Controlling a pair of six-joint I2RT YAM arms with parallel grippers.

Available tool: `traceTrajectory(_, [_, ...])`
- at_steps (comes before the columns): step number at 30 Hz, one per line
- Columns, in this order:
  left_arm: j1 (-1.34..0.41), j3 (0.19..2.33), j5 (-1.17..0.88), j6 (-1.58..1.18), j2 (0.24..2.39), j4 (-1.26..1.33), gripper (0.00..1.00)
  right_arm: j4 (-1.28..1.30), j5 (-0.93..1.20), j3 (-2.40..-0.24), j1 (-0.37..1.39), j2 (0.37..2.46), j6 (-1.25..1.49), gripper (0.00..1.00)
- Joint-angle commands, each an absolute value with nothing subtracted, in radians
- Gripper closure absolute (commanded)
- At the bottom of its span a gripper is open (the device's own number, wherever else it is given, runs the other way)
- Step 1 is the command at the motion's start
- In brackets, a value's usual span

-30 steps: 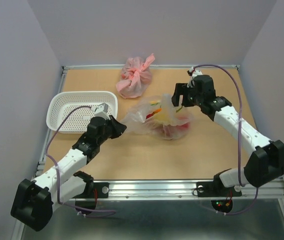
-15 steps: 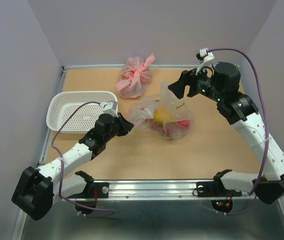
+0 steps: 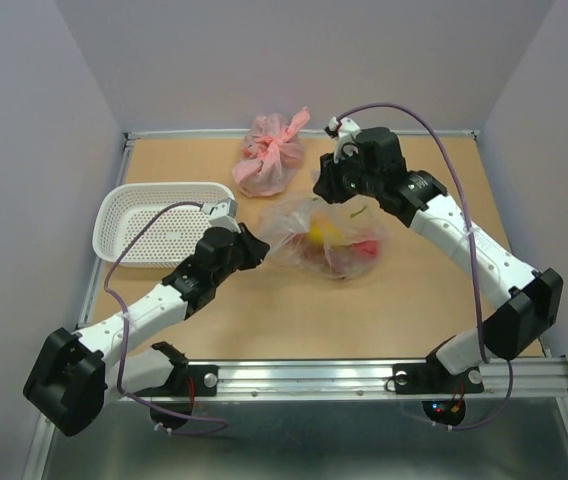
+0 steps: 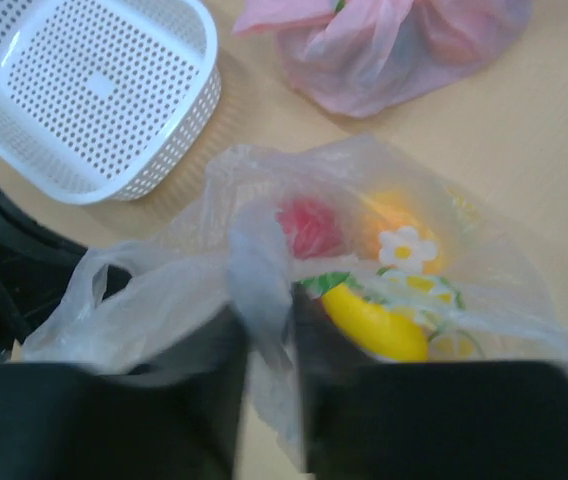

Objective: Untie the knot of the plastic bag and take out the fruit

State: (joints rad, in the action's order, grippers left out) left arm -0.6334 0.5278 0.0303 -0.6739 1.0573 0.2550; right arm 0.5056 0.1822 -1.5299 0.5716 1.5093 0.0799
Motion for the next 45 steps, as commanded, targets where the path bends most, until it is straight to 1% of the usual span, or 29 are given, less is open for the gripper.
traceTrajectory(1, [-0.638,0.545,0.129,-0.718,1.032,0.281,0.85,0.499,0.152,-1.396,0.597,1.385,0.093,0.97])
traceTrajectory(2, [-0.640,0.548,0.146,-0.729,1.035,0.276,0.85,0.500,0.147,-1.349,0.597,1.355,0.101,1.00])
traceTrajectory(3, [-0.638,0.557,0.179,-0.751,1.038,0.269,0.85,0.505,0.135,-1.239,0.597,1.282,0.119,1.00])
traceTrajectory(7, [-0.624,0.594,0.242,-0.798,1.077,0.256,0.85,0.581,0.149,-1.009,0.597,1.149,0.210,1.00])
traceTrajectory(9, [-0.597,0.617,0.242,-0.839,1.109,0.267,0.85,0.598,0.147,-0.925,0.598,1.112,0.276,1.00])
traceTrajectory(12, [-0.552,0.644,0.195,-0.882,1.158,0.308,0.85,0.609,0.150,-0.771,0.598,1.051,0.479,1.00])
traceTrajectory(16, [-0.529,0.716,0.146,-0.888,1.238,0.337,0.85,0.612,0.098,-0.687,0.598,1.037,0.676,1.00])
traceTrajectory(20, [-0.511,0.773,0.101,-0.890,1.328,0.376,0.85,0.607,0.035,-0.606,0.598,1.028,0.797,1.00])
traceTrajectory(24, [-0.463,0.805,0.042,-0.905,1.376,0.423,0.85,0.607,-0.095,-0.555,0.595,0.979,0.880,0.99])
traceTrajectory(26, [-0.445,0.819,0.006,-0.884,1.391,0.437,0.83,0.606,-0.142,-0.545,0.595,0.956,0.908,0.94])
traceTrajectory(27, [-0.437,0.839,-0.052,-0.867,1.405,0.437,0.80,0.603,-0.159,-0.551,0.595,0.947,0.897,0.91])
traceTrajectory(28, [-0.436,0.847,-0.070,-0.838,1.410,0.436,0.74,0.600,-0.172,-0.581,0.597,0.928,0.828,0.84])
traceTrajectory(29, [-0.436,0.851,-0.092,-0.838,1.410,0.436,0.74,0.601,-0.178,-0.604,0.597,0.917,0.793,0.81])
traceTrajectory(30, [-0.437,0.850,-0.128,-0.813,1.402,0.434,0.67,0.601,-0.189,-0.623,0.597,0.905,0.758,0.76])
traceTrajectory(31, [-0.439,0.845,-0.143,-0.798,1.396,0.433,0.64,0.601,-0.189,-0.670,0.597,0.884,0.679,0.66])
traceTrajectory(33, [-0.437,0.831,-0.156,-0.753,1.356,0.423,0.50,0.604,-0.177,-0.718,0.597,0.877,0.608,0.55])
traceTrajectory(34, [-0.439,0.816,-0.158,-0.738,1.339,0.405,0.48,0.612,-0.148,-0.748,0.597,0.880,0.557,0.43])
traceTrajectory(35, [-0.439,0.808,-0.158,-0.723,1.300,0.394,0.39,0.615,-0.126,-0.794,0.597,0.885,0.534,0.37])
traceTrajectory(36, [-0.437,0.804,-0.156,-0.709,1.280,0.378,0.36,0.621,-0.105,-0.822,0.597,0.890,0.517,0.32])
traceTrajectory(37, [-0.437,0.798,-0.155,-0.671,1.237,0.338,0.31,0.635,-0.068,-0.845,0.597,0.903,0.497,0.22])
traceTrajectory(38, [-0.439,0.798,-0.156,-0.652,1.215,0.315,0.27,0.644,-0.052,-0.865,0.598,0.907,0.485,0.18])
traceTrajectory(41, [-0.437,0.799,-0.140,-0.585,1.125,0.215,0.25,0.687,-0.035,-0.968,0.597,0.919,0.439,0.09])
traceTrajectory(45, [-0.442,0.804,-0.114,-0.519,1.011,0.101,0.25,0.751,-0.040,-1.113,0.595,0.963,0.347,0.04])
